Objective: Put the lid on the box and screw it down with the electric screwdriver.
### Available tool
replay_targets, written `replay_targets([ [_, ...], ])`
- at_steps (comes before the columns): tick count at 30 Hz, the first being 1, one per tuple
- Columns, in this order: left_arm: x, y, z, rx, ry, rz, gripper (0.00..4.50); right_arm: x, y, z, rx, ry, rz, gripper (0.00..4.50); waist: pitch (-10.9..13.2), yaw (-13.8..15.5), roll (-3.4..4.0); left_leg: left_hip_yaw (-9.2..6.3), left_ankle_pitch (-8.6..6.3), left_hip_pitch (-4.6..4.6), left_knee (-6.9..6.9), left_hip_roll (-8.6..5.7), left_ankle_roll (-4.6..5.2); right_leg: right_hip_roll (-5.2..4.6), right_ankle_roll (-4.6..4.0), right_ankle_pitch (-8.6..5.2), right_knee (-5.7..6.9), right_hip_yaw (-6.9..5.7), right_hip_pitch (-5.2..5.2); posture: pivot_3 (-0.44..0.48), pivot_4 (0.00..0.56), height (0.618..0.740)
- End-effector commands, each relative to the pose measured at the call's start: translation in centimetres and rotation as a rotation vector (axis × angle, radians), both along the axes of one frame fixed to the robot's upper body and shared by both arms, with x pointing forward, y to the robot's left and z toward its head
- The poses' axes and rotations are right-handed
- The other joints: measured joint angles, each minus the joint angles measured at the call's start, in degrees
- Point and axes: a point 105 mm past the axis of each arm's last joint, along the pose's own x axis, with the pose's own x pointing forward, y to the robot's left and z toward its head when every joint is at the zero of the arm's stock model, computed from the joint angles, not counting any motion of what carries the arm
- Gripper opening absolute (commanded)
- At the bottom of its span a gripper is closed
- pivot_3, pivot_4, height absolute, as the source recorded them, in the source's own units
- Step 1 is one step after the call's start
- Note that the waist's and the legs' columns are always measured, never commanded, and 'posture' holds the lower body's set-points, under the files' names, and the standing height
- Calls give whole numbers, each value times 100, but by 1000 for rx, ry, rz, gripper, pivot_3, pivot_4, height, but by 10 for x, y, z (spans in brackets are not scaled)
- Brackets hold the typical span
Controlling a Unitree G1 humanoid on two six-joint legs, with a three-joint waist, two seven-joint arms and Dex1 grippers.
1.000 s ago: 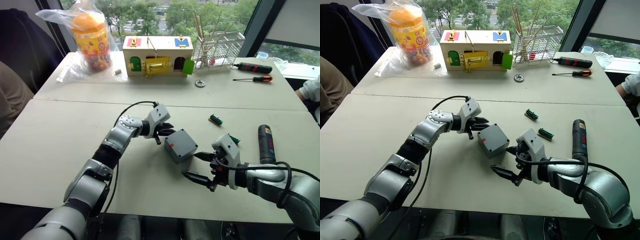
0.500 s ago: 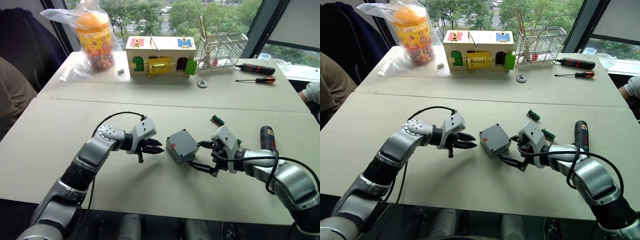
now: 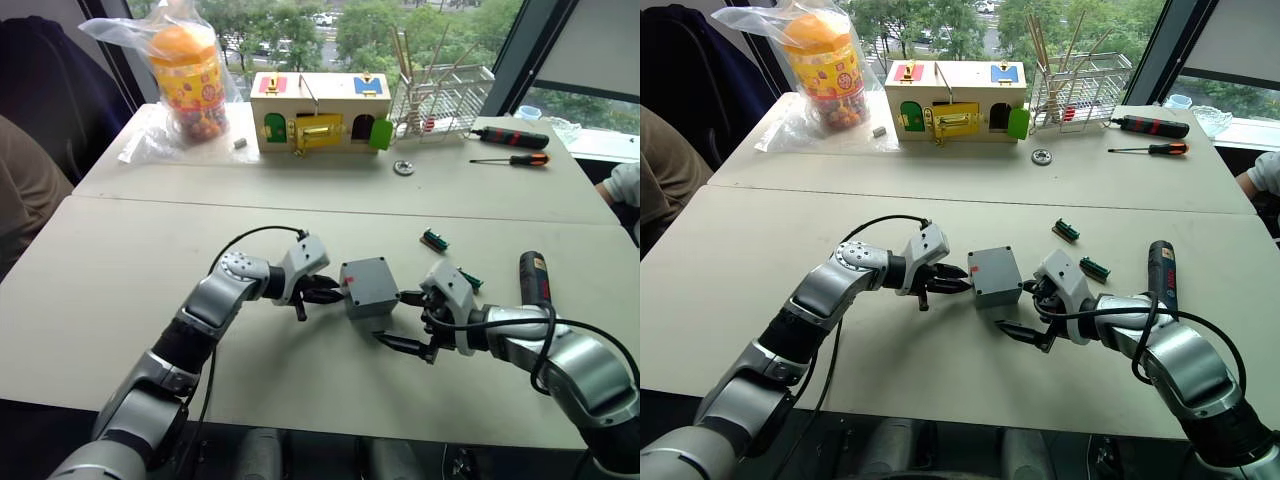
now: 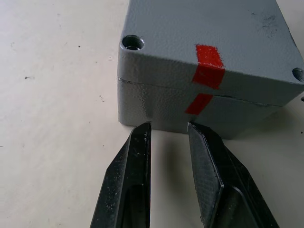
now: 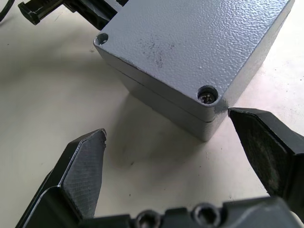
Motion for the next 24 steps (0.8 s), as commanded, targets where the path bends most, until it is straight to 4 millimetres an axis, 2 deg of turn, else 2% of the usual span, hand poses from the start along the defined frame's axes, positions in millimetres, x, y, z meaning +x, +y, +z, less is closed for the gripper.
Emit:
replay_targets([
  [1,4,-9,13,-30,-59,-27,1196,-7,13,12,46,-28,42,4450,0,-1,0,0,0,0,0,0,0,0,0,0,0,0,0,0,150,708],
  [8,8,-11,13,-38,-70,-14,1196,-11,20,11,58,-6,62,4450,0,-4,0,-1,0,0,0,1,0,1,0,0,0,0,0,0,150,708],
  [16,20,-8,22,-101,-99,74,1196,-8,13,14,57,-9,22,4450,0,-2,0,-1,0,0,0,0,0,0,0,0,1,0,0,0,150,708],
  [20,16,1,44,-204,-131,76,1196,-5,-9,23,40,-37,-73,4450,0,0,0,-1,0,0,0,1,0,0,0,0,1,0,0,0,150,708],
  [22,11,15,46,-183,-112,75,1196,-4,-35,27,22,-59,-181,4450,0,4,0,-1,0,0,0,9,0,-2,0,0,1,0,0,0,150,708],
  [24,8,21,46,-163,-105,70,1196,-3,-50,31,26,-76,-246,4450,0,-4,0,-1,0,0,-1,13,-1,-2,0,0,1,0,1,0,150,708],
])
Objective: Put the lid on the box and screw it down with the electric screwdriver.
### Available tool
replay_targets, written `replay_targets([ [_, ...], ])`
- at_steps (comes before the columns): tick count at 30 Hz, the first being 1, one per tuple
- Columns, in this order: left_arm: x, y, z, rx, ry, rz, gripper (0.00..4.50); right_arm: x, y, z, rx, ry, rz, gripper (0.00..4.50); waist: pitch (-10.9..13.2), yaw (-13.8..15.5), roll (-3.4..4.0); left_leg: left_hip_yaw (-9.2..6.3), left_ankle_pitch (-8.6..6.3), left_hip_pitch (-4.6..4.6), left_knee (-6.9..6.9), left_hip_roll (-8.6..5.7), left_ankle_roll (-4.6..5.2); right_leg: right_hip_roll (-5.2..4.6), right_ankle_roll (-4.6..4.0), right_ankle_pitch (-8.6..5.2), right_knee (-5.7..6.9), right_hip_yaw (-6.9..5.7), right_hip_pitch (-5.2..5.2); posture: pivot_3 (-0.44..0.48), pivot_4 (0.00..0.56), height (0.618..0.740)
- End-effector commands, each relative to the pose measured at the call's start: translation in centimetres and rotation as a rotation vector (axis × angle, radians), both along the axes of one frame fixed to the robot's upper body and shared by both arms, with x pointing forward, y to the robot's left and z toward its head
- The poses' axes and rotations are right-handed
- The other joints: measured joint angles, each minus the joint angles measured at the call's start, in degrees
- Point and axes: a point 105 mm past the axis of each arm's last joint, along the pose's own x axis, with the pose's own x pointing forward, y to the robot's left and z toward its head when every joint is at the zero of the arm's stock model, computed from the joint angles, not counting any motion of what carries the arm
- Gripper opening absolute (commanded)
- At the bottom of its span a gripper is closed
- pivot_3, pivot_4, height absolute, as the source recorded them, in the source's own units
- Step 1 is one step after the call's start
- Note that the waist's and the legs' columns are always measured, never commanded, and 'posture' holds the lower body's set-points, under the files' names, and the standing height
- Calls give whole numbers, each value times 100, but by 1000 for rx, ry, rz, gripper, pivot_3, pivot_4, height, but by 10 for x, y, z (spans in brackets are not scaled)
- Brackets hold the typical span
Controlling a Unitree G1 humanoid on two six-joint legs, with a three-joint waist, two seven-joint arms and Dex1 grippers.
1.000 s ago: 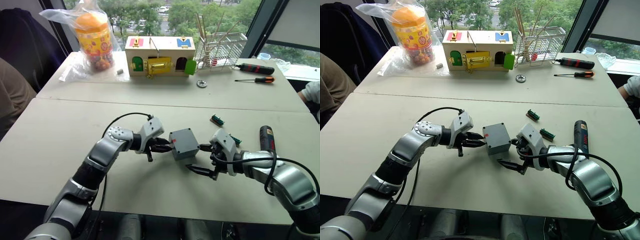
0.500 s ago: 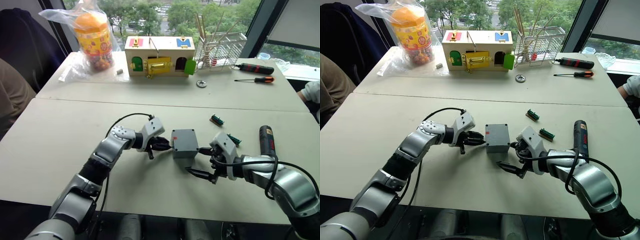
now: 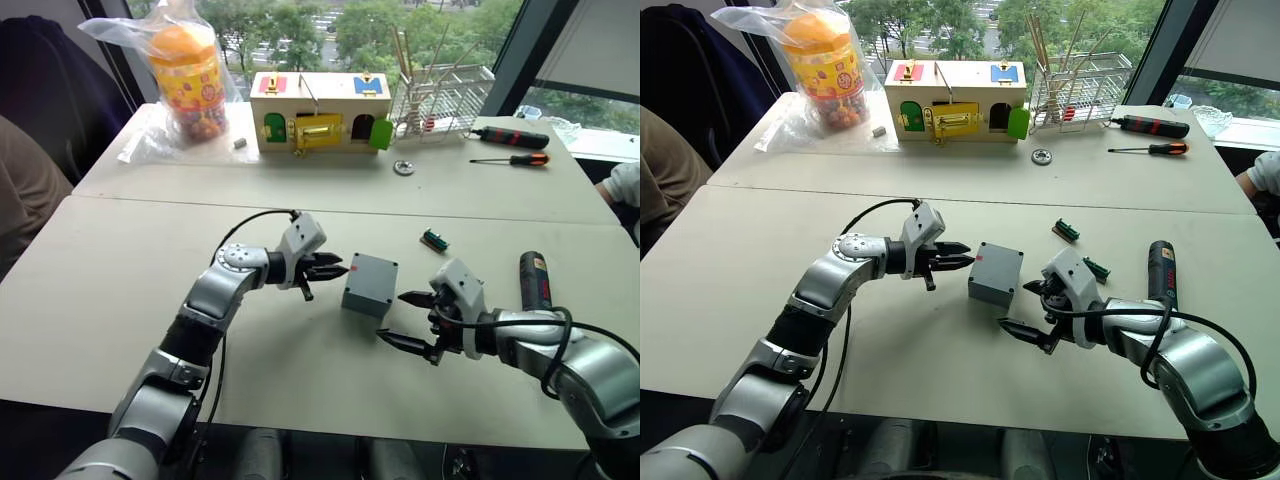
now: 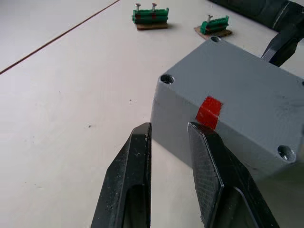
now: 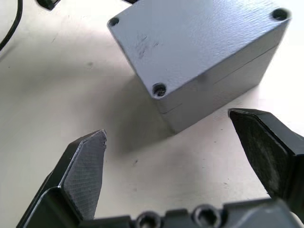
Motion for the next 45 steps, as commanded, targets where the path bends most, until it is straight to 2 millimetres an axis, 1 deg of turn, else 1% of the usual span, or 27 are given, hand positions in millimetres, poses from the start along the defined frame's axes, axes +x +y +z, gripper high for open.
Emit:
replay_targets([
  [1,-7,12,15,-8,-18,-19,1196,4,-28,19,-2,-92,-125,4450,0,-7,0,1,0,1,0,0,-1,0,0,0,0,0,0,0,150,708],
  [2,-9,13,16,-5,-15,-24,1196,5,-33,21,0,-111,-144,4450,0,-9,0,2,1,3,1,-1,-2,0,0,0,3,0,1,0,150,708],
  [4,-14,12,27,-15,-17,-55,1196,6,-50,26,-12,-157,-220,4450,0,0,0,2,1,5,1,-4,-2,1,0,0,5,0,1,0,150,708],
  [6,-22,0,47,-57,-37,-121,1196,12,-66,26,-21,-192,-307,4450,0,6,0,1,1,4,0,-4,-2,2,0,0,4,0,1,0,150,708],
  [9,-32,-16,52,-49,-29,-193,1196,28,-75,21,0,-223,-409,4450,-1,-5,-2,2,5,3,2,-13,-9,1,0,0,3,1,4,0,150,708],
  [12,-33,-24,54,-48,-42,-203,1196,41,-81,15,-7,-254,-470,3782,-4,-24,3,3,19,7,1,-15,-34,3,0,0,4,3,3,0,150,708],
  [16,-33,-30,50,-35,-52,-206,1196,55,-77,13,53,-272,-498,2174,-4,-26,3,3,23,8,-7,-13,-40,9,0,0,5,5,-2,0,150,708],
  [20,-34,-29,46,-30,-49,-205,1196,59,-75,11,67,-271,-497,2174,-4,-3,4,3,24,7,-6,-13,-42,6,0,0,5,5,-2,0,150,708],
  [24,-34,-28,43,-29,-44,-195,1196,59,-76,6,64,-255,-495,2174,-4,-6,3,3,24,6,-6,-15,-42,3,0,0,5,5,-1,0,150,708],
  [38,-34,-26,42,-35,-44,-184,1196,60,-76,0,70,-250,-497,2174,-4,-9,4,3,24,6,-6,-14,-41,4,0,0,5,5,-1,0,150,708],
  [40,-34,-27,42,-35,-45,-184,1196,61,-76,-2,60,-251,-498,1654,-4,-11,4,3,24,6,-6,-14,-41,4,0,0,5,5,-1,0,150,708],
  [41,-34,-27,42,-36,-46,-183,1196,61,-77,-3,56,-249,-499,1291,-4,-12,4,3,24,6,-6,-14,-41,4,0,0,5,5,-1,0,150,708],
  [43,-34,-27,43,-37,-47,-183,1196,61,-77,-4,49,-245,-498,275,-4,-12,3,3,24,6,-6,-14,-42,4,0,0,5,5,-1,0,150,708],
  [44,-34,-27,43,-38,-48,-181,1196,61,-77,-5,49,-244,-499,50,-4,-10,4,3,24,6,-6,-14,-42,4,0,0,5,5,-1,0,150,708],
  [45,-34,-27,43,-39,-48,-180,1196,61,-77,-4,58,-247,-502,50,-4,-9,4,3,24,6,-6,-14,-42,4,0,0,5,5,-1,0,150,708],
])
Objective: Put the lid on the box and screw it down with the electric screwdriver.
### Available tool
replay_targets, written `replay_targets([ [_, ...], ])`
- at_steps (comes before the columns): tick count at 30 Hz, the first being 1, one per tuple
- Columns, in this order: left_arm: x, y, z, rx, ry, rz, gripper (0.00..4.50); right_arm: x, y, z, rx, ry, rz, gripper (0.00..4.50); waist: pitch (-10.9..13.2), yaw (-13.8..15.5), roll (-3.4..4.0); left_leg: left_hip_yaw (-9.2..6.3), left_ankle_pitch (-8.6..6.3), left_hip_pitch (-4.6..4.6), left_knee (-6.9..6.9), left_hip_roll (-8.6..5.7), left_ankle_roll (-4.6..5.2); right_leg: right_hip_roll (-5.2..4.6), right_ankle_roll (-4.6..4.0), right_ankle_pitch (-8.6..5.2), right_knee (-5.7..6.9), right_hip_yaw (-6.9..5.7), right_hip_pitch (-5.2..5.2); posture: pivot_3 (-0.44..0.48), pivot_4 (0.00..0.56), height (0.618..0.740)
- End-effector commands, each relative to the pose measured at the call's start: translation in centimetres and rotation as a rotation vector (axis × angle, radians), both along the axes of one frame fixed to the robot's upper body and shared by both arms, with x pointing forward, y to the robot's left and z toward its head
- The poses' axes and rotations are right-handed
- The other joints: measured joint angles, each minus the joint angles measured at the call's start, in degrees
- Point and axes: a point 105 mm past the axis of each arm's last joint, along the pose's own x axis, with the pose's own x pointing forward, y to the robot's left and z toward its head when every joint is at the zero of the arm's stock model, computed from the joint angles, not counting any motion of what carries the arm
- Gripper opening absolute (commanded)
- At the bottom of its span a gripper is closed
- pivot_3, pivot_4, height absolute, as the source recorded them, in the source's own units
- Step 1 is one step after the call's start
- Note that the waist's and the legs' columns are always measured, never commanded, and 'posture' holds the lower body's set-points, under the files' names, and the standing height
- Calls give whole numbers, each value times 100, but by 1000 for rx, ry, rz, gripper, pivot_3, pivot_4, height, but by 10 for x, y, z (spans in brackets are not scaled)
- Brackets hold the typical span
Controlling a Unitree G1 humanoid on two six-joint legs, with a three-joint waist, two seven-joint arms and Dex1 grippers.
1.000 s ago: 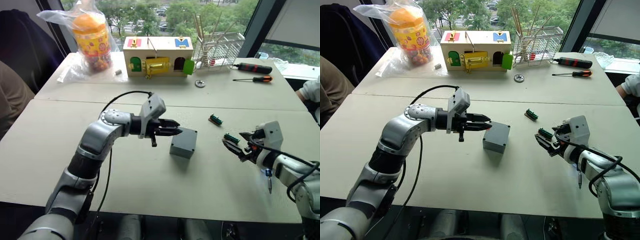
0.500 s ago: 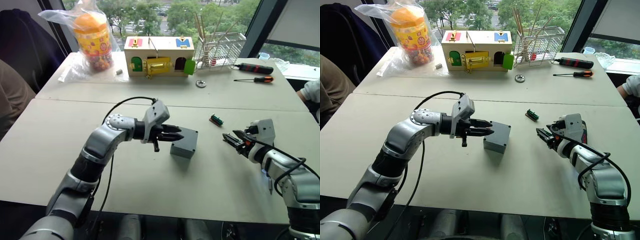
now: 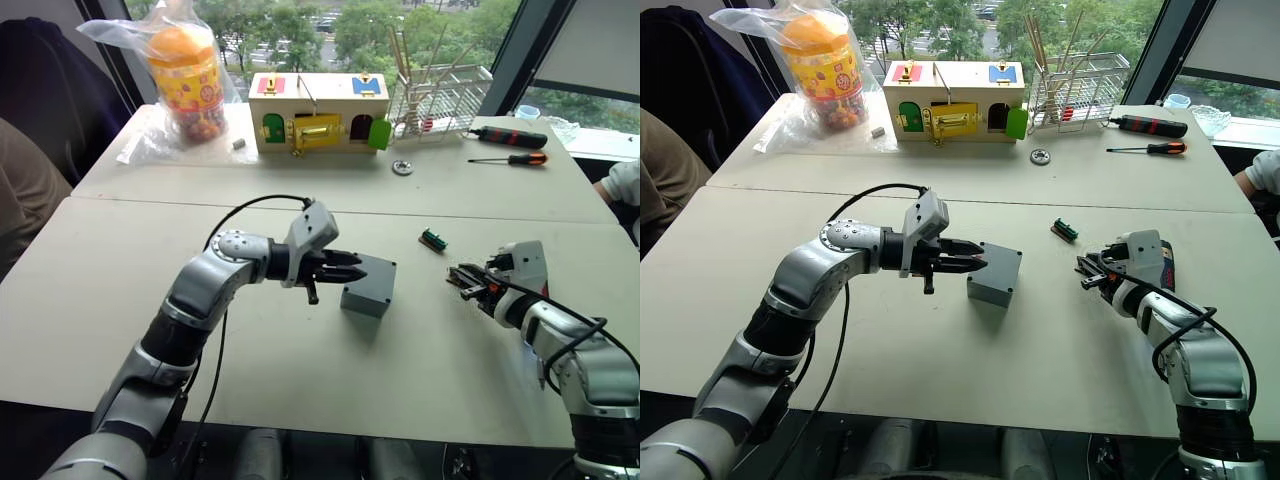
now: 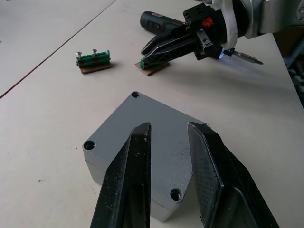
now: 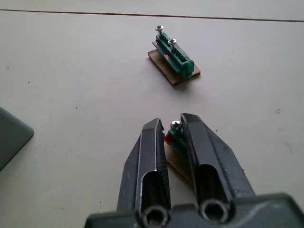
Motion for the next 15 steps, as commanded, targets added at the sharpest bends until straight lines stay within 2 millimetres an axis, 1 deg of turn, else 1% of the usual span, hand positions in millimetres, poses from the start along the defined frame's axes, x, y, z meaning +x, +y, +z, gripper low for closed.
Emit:
replay_targets([
  [1,-3,-2,10,-23,-44,-13,1196,1,0,7,3,-36,-2,50,0,1,0,0,0,0,0,0,0,0,0,0,0,0,0,0,150,708],
  [6,-2,-2,10,-24,-43,-10,1196,0,-1,6,0,-30,-3,50,0,-1,0,0,0,0,0,0,0,0,0,0,0,0,0,0,150,708],
  [9,-1,-2,10,-24,-43,-5,1196,0,-4,10,-1,-44,-20,50,0,0,0,0,0,0,0,0,0,0,0,0,0,0,0,0,150,708],
  [15,0,-1,10,-26,-41,-2,1196,2,-8,33,10,-151,-48,50,0,-2,0,0,0,0,0,0,0,0,0,0,0,0,0,0,150,708],
])
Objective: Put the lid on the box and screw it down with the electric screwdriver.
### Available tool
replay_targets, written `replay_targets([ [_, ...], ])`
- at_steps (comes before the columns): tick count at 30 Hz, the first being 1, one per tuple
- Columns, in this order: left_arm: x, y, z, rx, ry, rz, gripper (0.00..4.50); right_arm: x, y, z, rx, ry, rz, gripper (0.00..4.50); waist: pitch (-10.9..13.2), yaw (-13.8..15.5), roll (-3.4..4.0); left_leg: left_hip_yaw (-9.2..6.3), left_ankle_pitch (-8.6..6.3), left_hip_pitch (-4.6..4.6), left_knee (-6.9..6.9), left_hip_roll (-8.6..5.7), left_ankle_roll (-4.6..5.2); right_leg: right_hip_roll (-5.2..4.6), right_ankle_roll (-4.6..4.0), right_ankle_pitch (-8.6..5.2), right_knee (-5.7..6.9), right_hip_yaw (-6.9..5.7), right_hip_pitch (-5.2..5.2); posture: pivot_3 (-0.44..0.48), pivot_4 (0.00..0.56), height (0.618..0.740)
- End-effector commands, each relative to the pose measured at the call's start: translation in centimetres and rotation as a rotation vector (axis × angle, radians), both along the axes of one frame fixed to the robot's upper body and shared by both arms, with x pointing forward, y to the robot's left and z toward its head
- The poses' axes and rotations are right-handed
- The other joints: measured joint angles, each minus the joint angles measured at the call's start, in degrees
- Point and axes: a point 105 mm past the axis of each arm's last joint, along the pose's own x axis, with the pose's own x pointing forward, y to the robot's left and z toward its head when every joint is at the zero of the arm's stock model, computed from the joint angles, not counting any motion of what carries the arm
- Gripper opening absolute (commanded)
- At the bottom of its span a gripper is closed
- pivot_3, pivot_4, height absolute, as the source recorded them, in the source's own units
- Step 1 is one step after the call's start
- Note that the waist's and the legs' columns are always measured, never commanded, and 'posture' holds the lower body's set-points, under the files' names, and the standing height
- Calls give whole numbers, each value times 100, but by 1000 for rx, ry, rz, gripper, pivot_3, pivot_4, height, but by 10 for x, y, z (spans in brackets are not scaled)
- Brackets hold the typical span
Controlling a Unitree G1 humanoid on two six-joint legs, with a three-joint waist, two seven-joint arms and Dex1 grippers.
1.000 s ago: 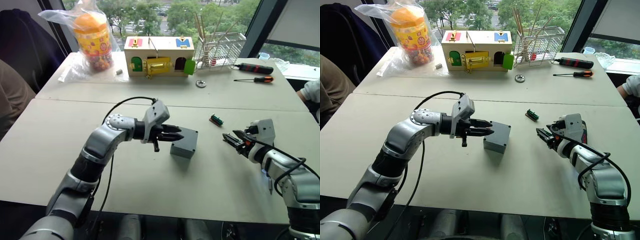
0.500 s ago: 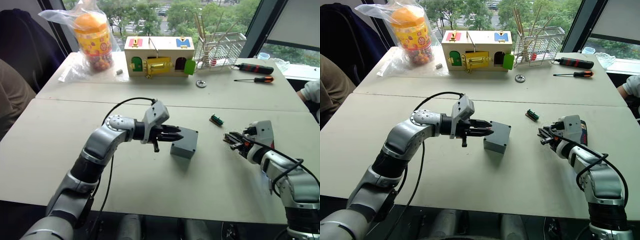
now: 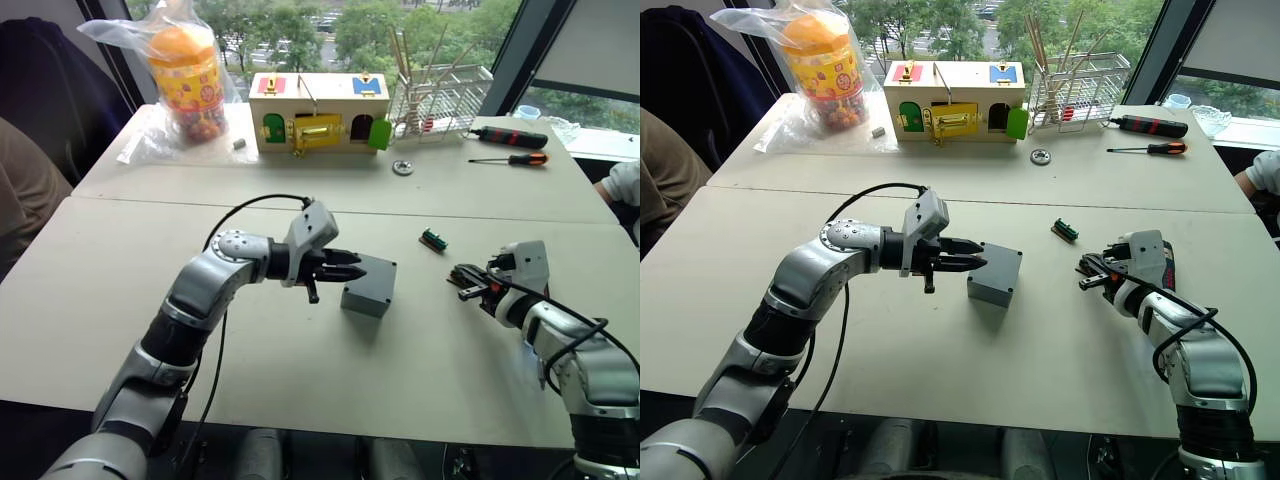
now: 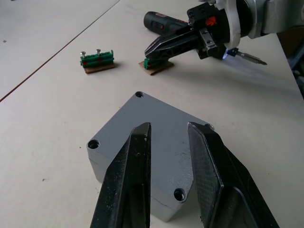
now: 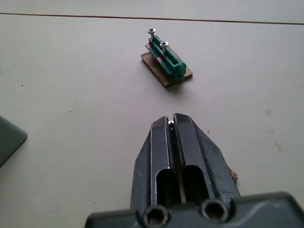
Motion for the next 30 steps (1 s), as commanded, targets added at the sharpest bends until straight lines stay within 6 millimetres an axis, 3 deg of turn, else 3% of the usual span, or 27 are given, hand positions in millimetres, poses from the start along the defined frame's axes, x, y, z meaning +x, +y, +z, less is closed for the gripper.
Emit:
replay_targets([
  [1,-2,-2,10,-25,-37,-15,1196,1,-1,31,9,-134,-13,50,0,0,0,0,0,0,0,0,0,0,0,0,0,0,0,0,150,708],
  [5,-1,-1,9,-25,-35,-10,1196,0,6,47,15,-193,0,50,0,0,0,0,0,0,0,0,0,0,0,0,0,0,0,0,150,708],
  [11,6,11,6,7,-41,17,1196,-11,75,61,116,-171,298,50,0,-25,0,-1,-1,1,0,2,2,2,0,0,1,0,0,0,150,708],
  [14,8,18,4,27,-43,24,1196,-14,93,58,134,-145,362,50,0,-12,0,-3,-4,1,-2,4,7,4,0,0,1,-1,-1,0,150,708],
  [20,7,21,4,34,-45,32,1196,-15,101,50,136,-109,393,50,0,4,0,-1,-9,-3,2,-9,15,-8,0,0,-1,0,0,0,150,708],
  [30,3,16,1,23,-35,23,1196,-19,97,44,122,-78,392,50,0,1,0,-3,-10,-3,0,-7,18,-4,0,0,0,-1,-1,0,150,708],
])
